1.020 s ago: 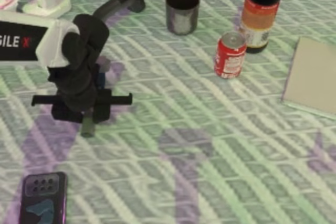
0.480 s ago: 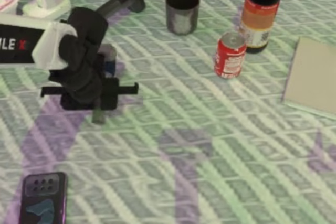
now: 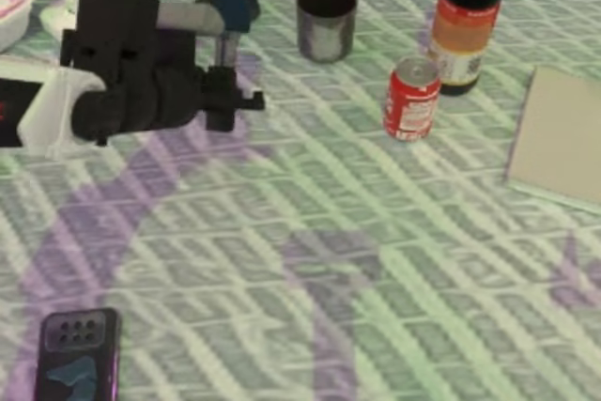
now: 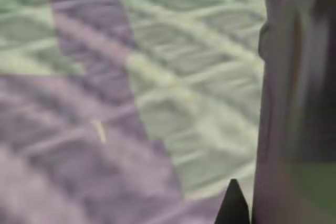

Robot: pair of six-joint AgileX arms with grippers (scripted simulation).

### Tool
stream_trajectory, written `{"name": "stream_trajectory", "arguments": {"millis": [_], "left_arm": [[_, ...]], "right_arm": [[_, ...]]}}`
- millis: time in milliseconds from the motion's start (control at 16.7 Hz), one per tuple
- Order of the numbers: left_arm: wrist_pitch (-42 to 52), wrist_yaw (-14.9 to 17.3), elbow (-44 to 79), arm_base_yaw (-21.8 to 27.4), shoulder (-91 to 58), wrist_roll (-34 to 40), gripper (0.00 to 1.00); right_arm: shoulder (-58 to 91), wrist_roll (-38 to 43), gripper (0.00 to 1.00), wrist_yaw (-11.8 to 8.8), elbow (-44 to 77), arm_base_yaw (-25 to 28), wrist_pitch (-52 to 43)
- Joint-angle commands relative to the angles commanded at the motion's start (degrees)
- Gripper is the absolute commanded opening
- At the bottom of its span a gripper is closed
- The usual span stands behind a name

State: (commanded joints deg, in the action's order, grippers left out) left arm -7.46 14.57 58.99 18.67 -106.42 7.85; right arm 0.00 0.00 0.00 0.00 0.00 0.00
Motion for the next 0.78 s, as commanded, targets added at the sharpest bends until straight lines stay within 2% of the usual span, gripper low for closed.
{"name": "stream_trajectory", "arguments": {"millis": [240,420,600,780], "left_arm": [[-20.6,7.2,-5.7,-0.7,5.1,-4.2,0.00],[-31.7,11.5,-9.0,-1.2,9.2,-6.9,0.00],[-37.4,13.9,-10.8,-1.6,11.9,-8.6,0.00],[-38.3,14.3,-11.1,-1.6,12.3,-8.9,0.00]], "right_arm": [[0.0,0.0,1.00,0.0,0.0,0.0,0.0],[0.0,0.0,1.00,0.0,0.0,0.0,0.0],[0.0,0.0,1.00,0.0,0.0,0.0,0.0],[0.0,0.0,1.00,0.0,0.0,0.0,0.0]]}}
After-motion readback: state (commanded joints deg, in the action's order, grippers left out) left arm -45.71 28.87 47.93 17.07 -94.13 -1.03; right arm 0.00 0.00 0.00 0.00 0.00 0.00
